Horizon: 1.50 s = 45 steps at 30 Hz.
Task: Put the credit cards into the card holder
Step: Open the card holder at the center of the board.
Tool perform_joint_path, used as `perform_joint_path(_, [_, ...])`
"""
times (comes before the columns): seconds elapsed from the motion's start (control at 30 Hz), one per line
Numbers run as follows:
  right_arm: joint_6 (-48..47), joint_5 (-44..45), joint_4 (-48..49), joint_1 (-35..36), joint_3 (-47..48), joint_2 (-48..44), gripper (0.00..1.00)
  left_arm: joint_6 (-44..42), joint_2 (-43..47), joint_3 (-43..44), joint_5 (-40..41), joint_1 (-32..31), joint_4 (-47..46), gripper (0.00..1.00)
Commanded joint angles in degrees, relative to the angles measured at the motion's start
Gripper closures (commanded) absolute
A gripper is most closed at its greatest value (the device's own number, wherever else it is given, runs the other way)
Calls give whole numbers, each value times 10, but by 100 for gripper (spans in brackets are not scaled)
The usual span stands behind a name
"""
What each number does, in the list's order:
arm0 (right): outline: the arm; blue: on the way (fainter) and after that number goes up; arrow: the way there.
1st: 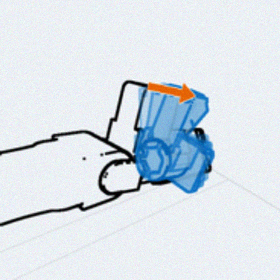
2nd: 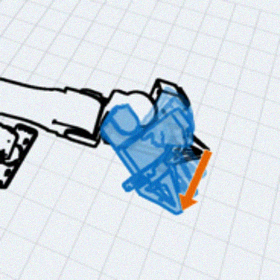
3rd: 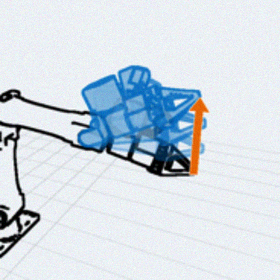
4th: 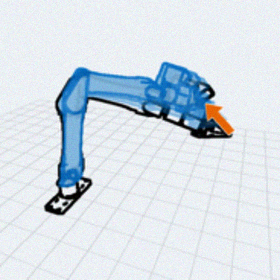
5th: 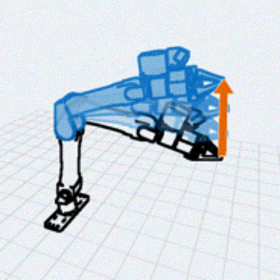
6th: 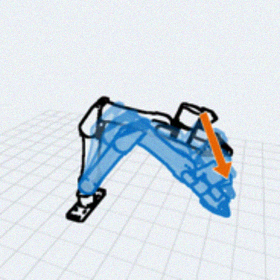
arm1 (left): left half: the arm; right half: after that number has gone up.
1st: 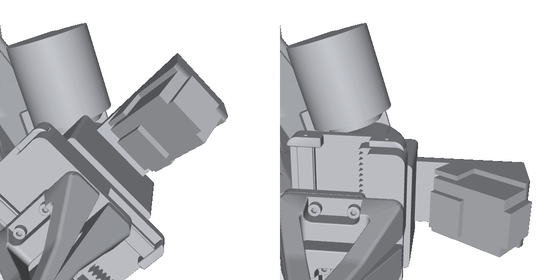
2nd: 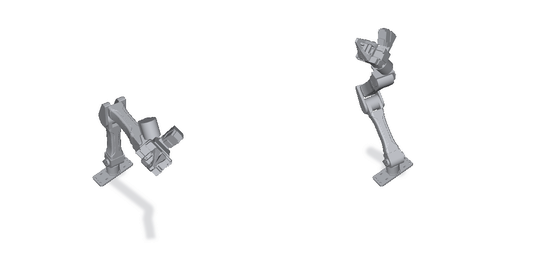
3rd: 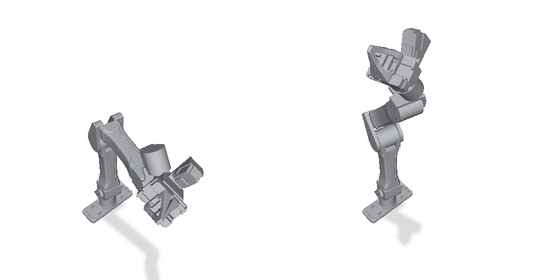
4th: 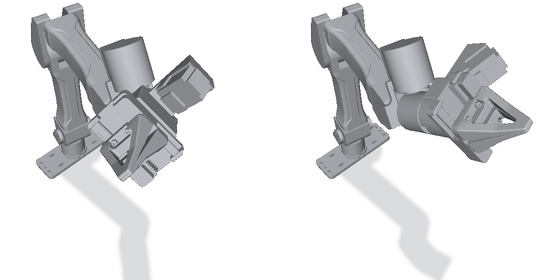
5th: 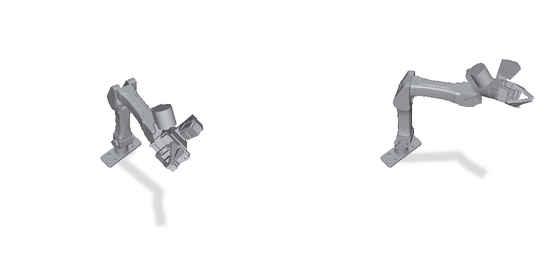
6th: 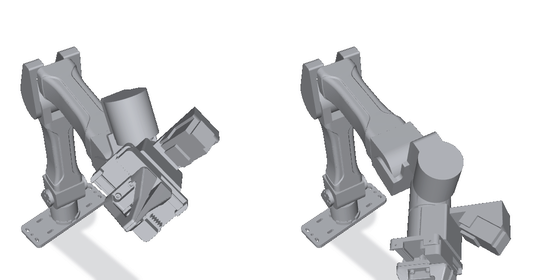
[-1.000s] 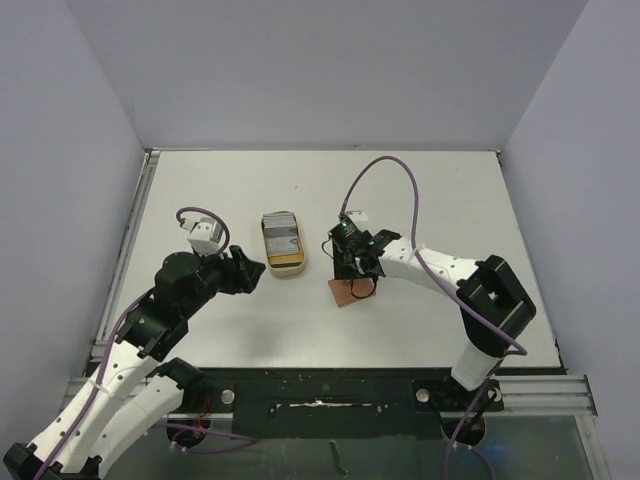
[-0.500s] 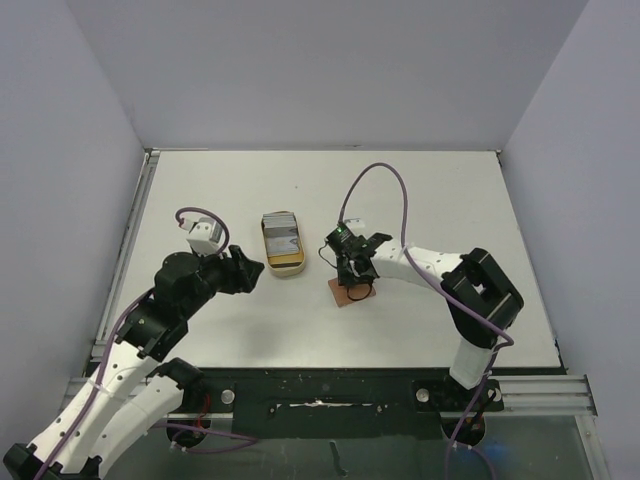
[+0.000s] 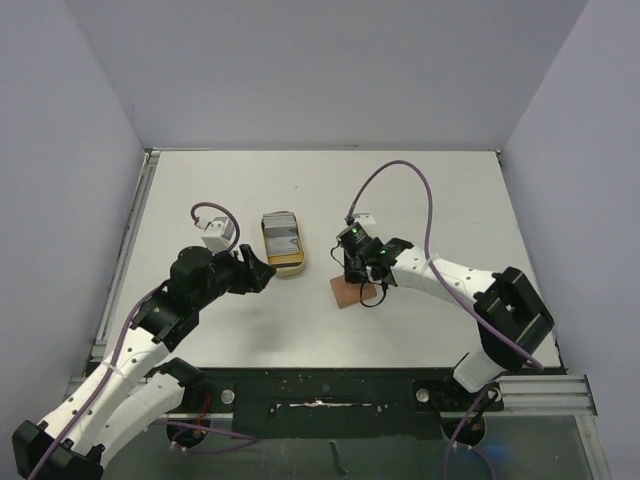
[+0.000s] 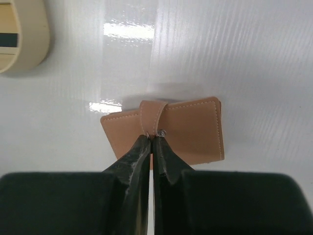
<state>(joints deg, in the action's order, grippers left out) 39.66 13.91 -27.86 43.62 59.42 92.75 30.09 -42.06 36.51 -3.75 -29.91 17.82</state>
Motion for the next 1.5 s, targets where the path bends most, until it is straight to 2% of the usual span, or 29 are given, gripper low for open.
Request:
perform_joint_path(0.0, [14, -19, 52, 4, -15, -92, 100, 58, -1, -32, -79, -2, -122, 44])
perform_joint_path(0.27, [44, -70, 104, 4, -60, -207, 100, 96, 4, -129, -121, -8, -310, 44])
perform_joint_path(0.4, [81, -71, 111, -1, -66, -244, 100, 68, 3, -150, -102, -9, -334, 44])
perform_joint_path(0.6, [129, -95, 117, -2, -76, -266, 100, 26, -19, -144, -84, -24, -313, 45])
perform_joint_path(0.8, [138, -145, 140, -1, -95, -301, 100, -100, -33, -148, -59, -104, -354, 46])
perform_joint_path(0.97, [165, -173, 164, -1, -111, -324, 100, -229, -70, -139, -1, -184, -403, 40])
perform_joint_path(1.27, [187, -219, 203, 1, -138, -337, 100, -303, -142, -140, 50, -187, -470, 38])
perform_joint_path(1.47, [190, -235, 217, 3, -148, -349, 100, -321, -172, -144, 1, -187, -502, 39])
